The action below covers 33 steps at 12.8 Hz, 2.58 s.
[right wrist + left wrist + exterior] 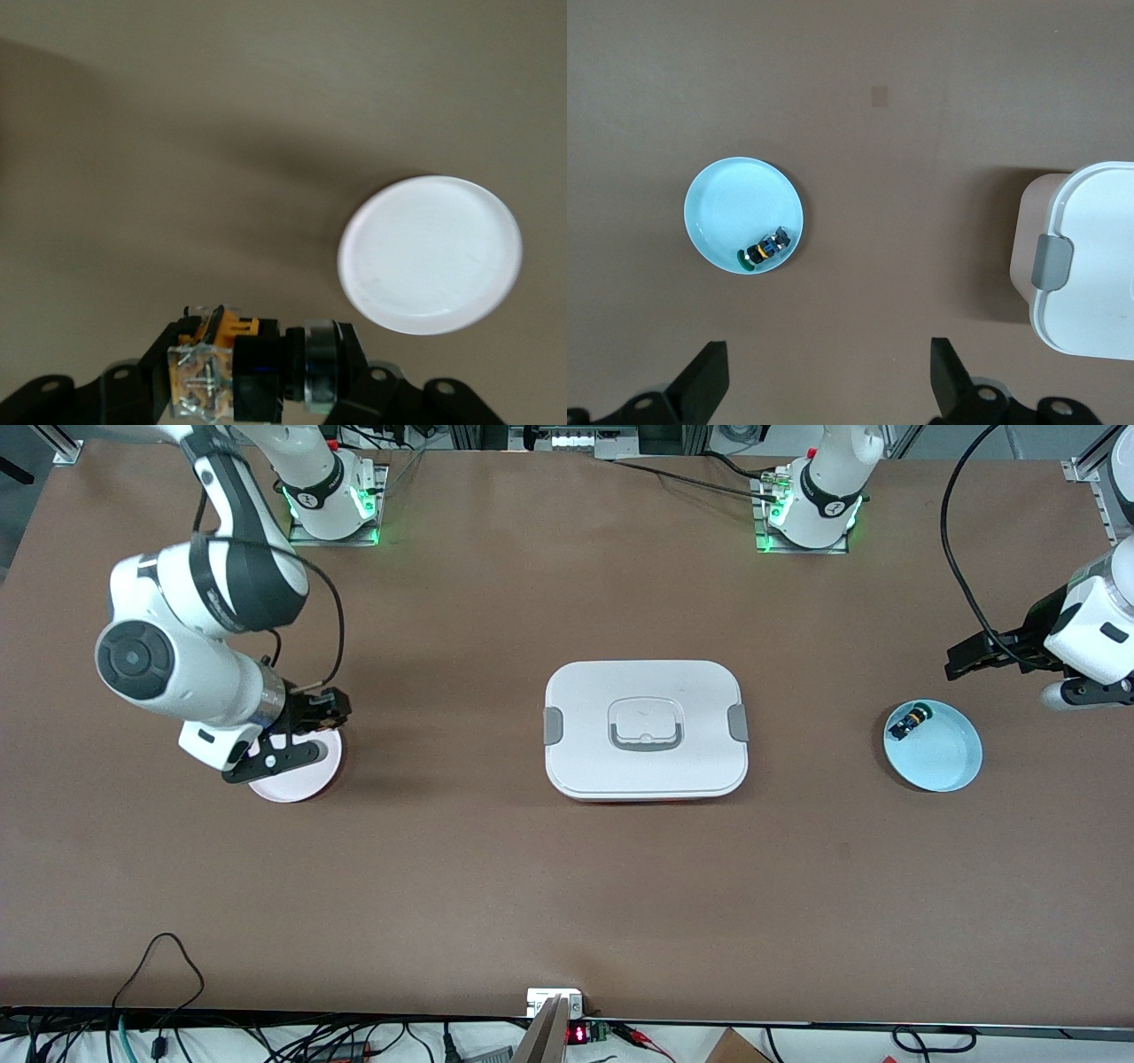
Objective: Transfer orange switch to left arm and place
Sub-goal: 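Lift the switch with the right gripper while the left gripper advances, then carry the switch above the box toward the approaching left gripper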
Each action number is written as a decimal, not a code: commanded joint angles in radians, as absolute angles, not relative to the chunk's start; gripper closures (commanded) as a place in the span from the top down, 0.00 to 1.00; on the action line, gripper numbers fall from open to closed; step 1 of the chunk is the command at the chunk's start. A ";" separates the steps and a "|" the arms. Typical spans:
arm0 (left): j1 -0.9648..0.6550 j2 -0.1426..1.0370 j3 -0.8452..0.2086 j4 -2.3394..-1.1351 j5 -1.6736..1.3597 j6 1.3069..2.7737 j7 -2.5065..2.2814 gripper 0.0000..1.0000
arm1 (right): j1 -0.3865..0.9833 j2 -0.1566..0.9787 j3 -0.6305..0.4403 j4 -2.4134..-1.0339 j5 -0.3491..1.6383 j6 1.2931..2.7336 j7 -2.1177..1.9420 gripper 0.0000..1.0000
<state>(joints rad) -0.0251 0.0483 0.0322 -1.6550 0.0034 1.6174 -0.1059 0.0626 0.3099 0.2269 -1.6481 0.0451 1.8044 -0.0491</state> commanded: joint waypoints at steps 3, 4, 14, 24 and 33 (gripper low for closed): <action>-0.031 0.058 0.048 -1.634 -0.014 1.611 -0.084 1.00 | 0.055 0.244 0.262 -1.597 0.254 1.769 -0.339 0.20; -0.031 0.058 0.048 -1.634 -0.017 1.611 -0.084 1.00 | 0.055 0.230 0.262 -1.597 0.268 1.767 -0.441 0.20; -0.023 0.074 0.094 -1.796 -0.930 1.517 -0.092 1.00 | 0.055 0.210 0.259 -1.628 0.881 1.827 -1.185 0.20; -0.058 0.121 -0.359 -1.927 -1.716 2.055 0.045 1.00 | 0.210 0.327 0.258 -1.635 1.460 2.055 -1.537 0.20; -0.074 0.147 -0.426 -1.914 -1.885 2.178 0.106 1.00 | 0.250 0.331 0.259 -1.641 1.649 2.052 -1.537 0.20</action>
